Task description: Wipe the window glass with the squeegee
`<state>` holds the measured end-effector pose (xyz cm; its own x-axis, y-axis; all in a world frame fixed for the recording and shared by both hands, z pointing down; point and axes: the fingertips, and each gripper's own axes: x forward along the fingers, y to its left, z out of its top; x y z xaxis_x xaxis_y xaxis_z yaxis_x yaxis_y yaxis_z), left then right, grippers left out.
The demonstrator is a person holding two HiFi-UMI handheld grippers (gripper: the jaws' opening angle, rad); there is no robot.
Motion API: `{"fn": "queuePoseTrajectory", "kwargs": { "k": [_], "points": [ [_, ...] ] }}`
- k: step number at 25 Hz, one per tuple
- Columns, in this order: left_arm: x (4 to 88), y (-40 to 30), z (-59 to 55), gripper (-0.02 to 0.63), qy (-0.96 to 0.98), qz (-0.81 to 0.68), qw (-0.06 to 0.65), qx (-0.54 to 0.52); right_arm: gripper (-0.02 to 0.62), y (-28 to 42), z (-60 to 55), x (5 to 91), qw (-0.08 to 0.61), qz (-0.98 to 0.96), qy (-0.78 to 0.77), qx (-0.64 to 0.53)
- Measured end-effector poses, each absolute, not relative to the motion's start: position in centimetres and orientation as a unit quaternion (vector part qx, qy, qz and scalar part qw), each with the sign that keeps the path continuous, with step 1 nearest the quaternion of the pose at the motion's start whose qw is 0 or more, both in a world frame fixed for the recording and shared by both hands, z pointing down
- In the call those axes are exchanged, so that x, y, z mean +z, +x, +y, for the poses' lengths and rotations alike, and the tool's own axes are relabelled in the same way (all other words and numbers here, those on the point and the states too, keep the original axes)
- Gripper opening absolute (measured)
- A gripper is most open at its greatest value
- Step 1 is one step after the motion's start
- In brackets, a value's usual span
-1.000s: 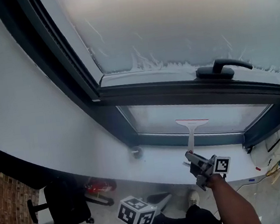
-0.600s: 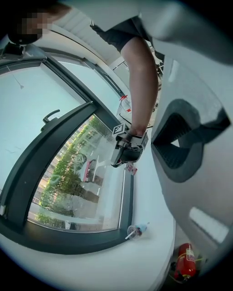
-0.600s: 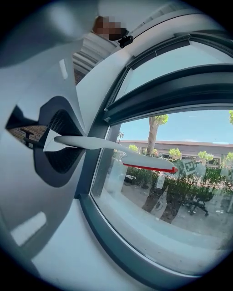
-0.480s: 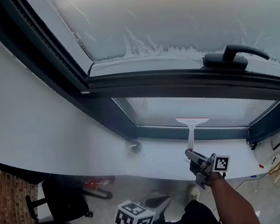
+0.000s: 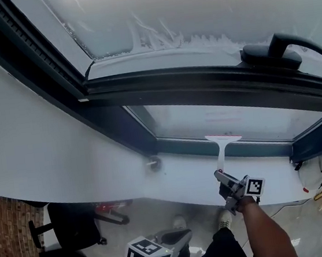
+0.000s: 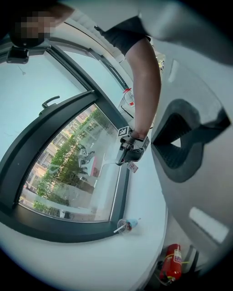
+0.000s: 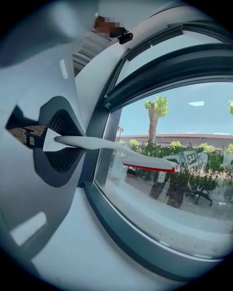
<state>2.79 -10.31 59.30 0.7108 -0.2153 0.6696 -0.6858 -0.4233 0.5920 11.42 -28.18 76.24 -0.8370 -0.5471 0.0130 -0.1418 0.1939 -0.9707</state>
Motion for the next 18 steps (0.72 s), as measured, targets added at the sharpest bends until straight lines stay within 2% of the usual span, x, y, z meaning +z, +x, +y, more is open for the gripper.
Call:
{"fn": "queuePoseTrajectory", "kwargs": {
  "k": [14,18],
  "points": [
    [60.9,1.9,-10.1,0.0,0.78,-0.315,0.469,0.27,0.087,12.4,-29.3,84.7,0.153,0.71,-0.26,-0.637],
    [61.1,1.8,-10.2,0.0,0.777,-0.324,0.467,0.269,0.087,11.8,-29.8,84.8,0.181,0.717,-0.231,-0.633]
  ]
}}
